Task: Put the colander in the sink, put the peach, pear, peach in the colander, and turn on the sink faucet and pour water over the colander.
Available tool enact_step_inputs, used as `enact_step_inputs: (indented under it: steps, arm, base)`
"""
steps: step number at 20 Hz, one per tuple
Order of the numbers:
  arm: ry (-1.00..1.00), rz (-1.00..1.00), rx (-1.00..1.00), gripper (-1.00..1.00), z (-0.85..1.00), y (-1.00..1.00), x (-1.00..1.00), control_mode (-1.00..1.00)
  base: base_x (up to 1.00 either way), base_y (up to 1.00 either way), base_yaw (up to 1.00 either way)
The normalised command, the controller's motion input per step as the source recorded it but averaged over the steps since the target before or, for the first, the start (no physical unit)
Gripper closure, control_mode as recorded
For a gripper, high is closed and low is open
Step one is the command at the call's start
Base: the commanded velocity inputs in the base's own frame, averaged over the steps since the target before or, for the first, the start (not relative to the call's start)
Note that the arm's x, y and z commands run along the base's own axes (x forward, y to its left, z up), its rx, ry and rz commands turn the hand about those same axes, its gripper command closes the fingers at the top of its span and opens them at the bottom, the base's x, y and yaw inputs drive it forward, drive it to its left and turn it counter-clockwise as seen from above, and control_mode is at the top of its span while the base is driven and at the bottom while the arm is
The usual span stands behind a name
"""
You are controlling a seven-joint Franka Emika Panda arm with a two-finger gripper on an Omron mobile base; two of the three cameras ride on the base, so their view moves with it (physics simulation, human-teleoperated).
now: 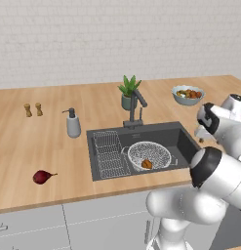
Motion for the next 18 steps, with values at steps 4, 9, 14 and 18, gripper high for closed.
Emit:
enact_step_inputs:
  steps: [4,9,14,18]
  arm:
    - [0.01,-0.08,-0.03,-1.00,0.02,-0.95,-0.15,-1.00]
    - [0.07,-0.20,-0.14,-1.00,-0.03,-0.85,-0.02,-1.00]
    - [0.07,-0.18,-0.18,-1.00,-0.06,-0.62,0.00,-1.00]
    - [0.06,-0.15,-0.08,-1.00,-0.02,-0.57,0.00,-1.00]
  base:
    - [0.00,0.00,0.00]
    - [0.00,0.00,0.00]
    - [0.00,0.00,0.00]
    - [0.00,0.00,0.00]
